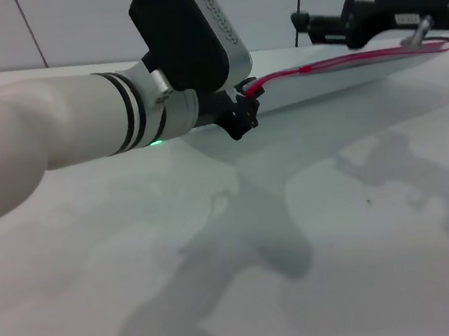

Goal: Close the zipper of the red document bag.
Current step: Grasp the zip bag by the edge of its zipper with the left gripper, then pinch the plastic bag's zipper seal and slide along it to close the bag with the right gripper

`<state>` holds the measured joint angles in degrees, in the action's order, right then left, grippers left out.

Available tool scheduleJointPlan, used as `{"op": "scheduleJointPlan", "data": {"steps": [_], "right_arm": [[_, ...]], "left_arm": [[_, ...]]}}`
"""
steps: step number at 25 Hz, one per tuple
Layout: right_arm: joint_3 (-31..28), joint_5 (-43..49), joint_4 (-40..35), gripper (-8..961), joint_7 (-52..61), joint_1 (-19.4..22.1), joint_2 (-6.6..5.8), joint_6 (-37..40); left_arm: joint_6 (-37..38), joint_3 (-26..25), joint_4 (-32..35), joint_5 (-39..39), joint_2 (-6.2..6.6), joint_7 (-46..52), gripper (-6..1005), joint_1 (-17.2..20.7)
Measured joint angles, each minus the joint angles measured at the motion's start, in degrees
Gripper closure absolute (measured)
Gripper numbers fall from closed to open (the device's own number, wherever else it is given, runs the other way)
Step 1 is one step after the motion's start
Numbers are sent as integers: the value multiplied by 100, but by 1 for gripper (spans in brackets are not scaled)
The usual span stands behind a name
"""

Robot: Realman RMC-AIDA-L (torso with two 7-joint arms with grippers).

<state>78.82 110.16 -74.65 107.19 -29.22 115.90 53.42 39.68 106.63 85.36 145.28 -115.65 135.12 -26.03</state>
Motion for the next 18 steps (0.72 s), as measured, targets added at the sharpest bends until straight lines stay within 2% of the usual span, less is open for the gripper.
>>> {"op": "scheduleJointPlan", "data": {"steps": [10,18], "right_arm": [[707,681,-64,354,-640,94,3,-5],[939,1020,-324,391,-718,174,12,-21]], "left_arm": [[86,3,71,18,-4,-3,943,1],[260,-4,160,151,-23,-3,943,20]]}}
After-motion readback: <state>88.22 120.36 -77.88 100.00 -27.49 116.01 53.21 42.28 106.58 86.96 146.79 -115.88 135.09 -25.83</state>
